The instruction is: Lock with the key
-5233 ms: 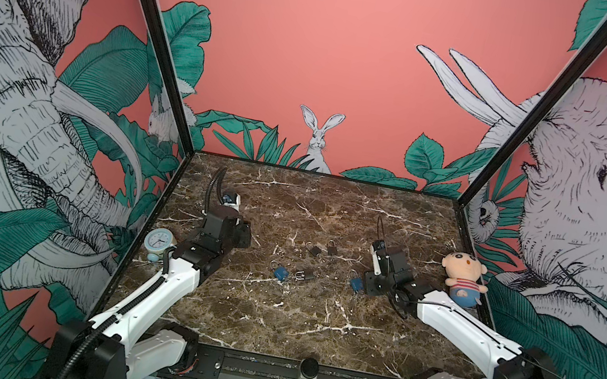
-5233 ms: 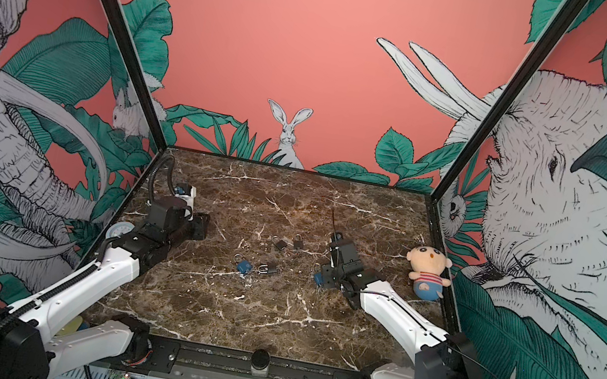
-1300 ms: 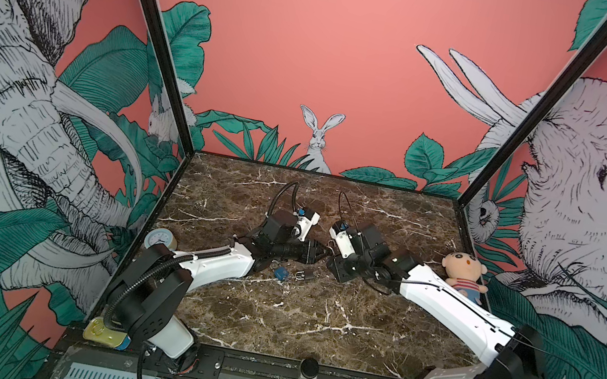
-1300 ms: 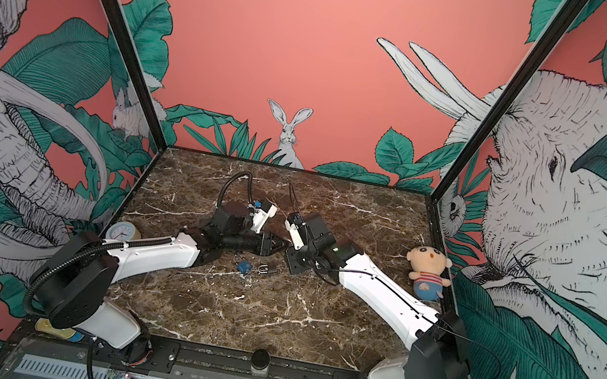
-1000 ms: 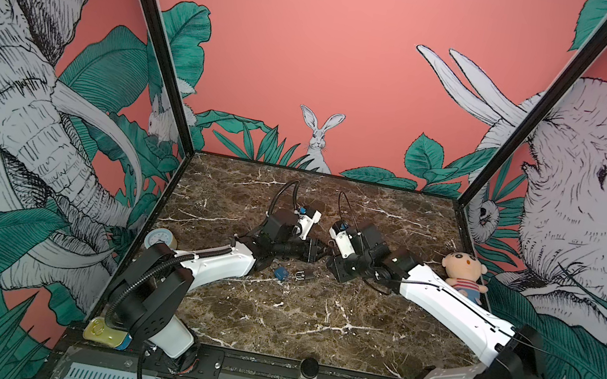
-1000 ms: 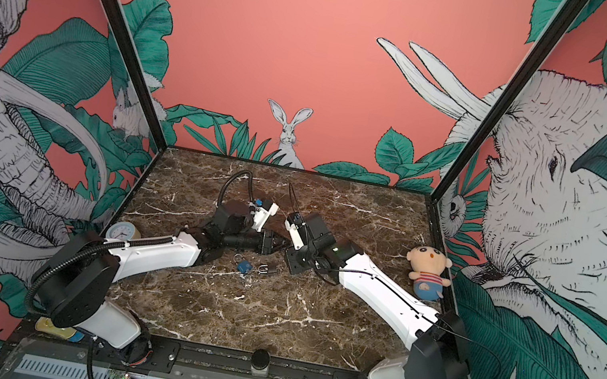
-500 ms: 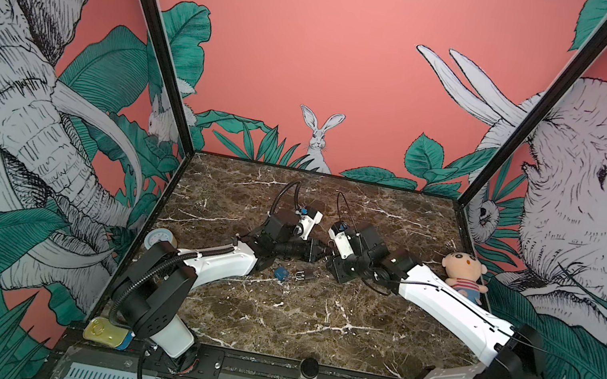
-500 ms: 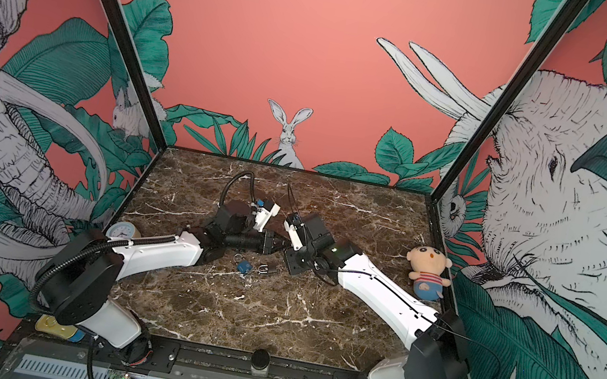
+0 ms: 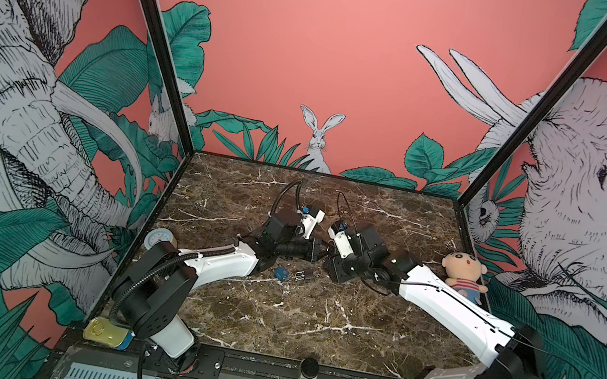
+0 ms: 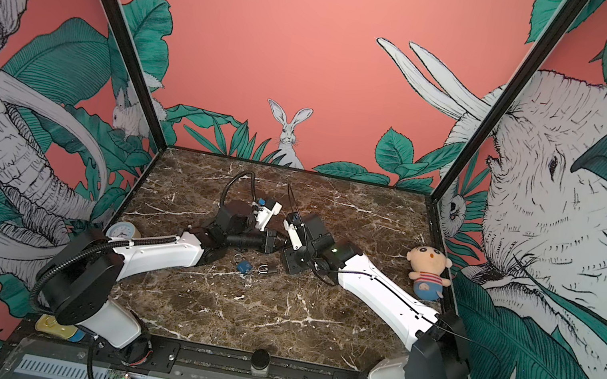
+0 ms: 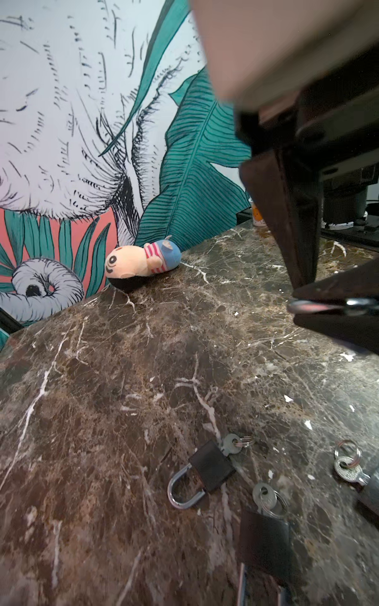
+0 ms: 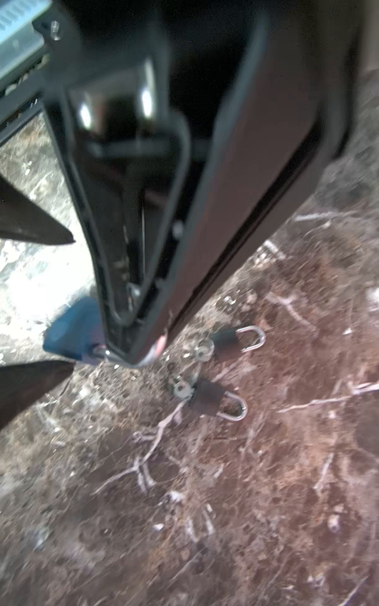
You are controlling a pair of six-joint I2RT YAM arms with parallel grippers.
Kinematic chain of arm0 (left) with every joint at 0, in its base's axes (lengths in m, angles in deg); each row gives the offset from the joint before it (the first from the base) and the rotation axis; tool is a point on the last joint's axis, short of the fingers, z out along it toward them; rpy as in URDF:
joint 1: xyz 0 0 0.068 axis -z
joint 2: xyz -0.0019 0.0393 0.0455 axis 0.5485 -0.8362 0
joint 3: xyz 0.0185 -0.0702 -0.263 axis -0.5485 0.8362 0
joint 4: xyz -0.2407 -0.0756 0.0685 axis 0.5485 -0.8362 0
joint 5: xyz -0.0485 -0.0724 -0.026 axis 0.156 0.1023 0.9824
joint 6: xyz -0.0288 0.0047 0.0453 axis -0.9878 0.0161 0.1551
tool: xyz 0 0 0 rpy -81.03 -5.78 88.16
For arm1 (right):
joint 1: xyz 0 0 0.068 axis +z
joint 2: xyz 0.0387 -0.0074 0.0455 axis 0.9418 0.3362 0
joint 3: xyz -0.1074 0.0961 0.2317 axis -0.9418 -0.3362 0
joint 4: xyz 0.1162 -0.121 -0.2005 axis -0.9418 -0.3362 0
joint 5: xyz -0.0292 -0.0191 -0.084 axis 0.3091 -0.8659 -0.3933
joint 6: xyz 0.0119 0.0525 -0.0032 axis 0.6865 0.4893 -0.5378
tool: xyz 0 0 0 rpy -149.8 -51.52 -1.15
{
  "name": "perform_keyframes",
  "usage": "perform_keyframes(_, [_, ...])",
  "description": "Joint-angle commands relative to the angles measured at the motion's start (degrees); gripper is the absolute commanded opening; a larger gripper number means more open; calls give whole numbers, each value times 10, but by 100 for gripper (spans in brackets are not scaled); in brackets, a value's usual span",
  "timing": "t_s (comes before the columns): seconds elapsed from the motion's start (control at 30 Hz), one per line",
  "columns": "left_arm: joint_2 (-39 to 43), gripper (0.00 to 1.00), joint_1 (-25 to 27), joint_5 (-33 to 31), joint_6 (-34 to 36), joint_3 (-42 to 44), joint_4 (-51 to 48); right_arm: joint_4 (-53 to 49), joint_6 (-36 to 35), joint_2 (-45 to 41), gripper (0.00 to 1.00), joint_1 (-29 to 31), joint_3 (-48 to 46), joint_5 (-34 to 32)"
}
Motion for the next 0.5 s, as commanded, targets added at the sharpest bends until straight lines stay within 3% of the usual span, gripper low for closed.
perform_keyframes(0.0, [21,0,0,-47,-44,3,36,48,28,-59,59,-5,-21,23])
perform_keyframes(0.3, [32,0,1,-74,-140,-28,31,187,93,-171,59,-111,-135,133])
perform_keyframes(0.47, [53,0,1,-90,-181,-44,3,229,89,-182,58,-129,-163,155])
